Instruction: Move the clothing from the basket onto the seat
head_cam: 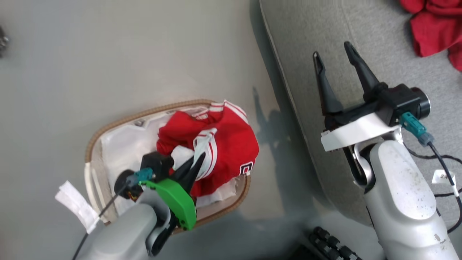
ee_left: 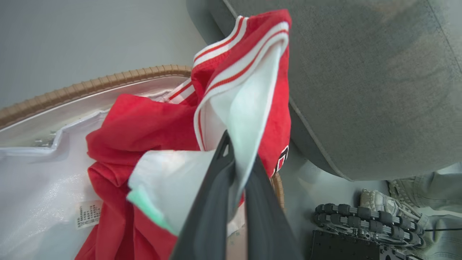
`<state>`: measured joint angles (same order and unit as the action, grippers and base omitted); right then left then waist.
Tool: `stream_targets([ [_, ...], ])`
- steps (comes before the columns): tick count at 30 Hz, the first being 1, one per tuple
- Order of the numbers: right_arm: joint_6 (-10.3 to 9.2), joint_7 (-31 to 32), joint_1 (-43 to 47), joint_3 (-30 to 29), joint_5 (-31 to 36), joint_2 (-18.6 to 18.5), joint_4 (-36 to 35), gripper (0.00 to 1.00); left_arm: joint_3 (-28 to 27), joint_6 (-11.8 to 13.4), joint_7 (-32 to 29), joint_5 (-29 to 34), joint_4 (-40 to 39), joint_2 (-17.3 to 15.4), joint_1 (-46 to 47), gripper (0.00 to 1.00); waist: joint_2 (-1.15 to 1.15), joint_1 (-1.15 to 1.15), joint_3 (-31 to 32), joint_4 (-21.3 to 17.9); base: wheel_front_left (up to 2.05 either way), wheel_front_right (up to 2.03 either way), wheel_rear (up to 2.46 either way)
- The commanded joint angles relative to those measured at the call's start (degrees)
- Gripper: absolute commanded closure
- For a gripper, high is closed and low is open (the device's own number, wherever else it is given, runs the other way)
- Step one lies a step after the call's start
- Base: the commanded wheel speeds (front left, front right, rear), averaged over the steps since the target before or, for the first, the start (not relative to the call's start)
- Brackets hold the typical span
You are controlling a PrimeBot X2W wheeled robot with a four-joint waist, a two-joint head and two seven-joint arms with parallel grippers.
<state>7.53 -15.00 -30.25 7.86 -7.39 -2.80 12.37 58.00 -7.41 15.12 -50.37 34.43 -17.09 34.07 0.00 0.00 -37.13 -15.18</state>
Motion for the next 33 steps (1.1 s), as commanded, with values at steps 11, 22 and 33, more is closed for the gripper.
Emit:
stream_targets([
  [11, -0.08, -0.27, 7.86, -1.33, 0.66, -0.26, 4.18, 0.00, -9.34, -0.10, 0.05, 7.53, -7.31, 2.23, -11.18, 1.00, 0.00, 0.00, 19.30, 6.88, 0.00, 0.00, 0.00],
  [22, -0.08, -0.27, 13.99, -3.57, 1.84, -0.25, 6.24, 0.00, -15.93, -0.10, 0.06, 12.64, -16.59, 4.14, -16.04, 1.00, 0.00, 0.00, 27.77, 10.42, 0.00, 0.00, 0.00],
  [33, -0.08, -0.27, 18.92, -3.94, 0.73, -0.25, 6.76, 0.00, -24.23, -0.10, 0.05, 15.32, -26.71, 5.42, -15.61, 1.00, 0.00, 0.00, 33.30, 11.92, 0.00, 0.00, 0.00],
])
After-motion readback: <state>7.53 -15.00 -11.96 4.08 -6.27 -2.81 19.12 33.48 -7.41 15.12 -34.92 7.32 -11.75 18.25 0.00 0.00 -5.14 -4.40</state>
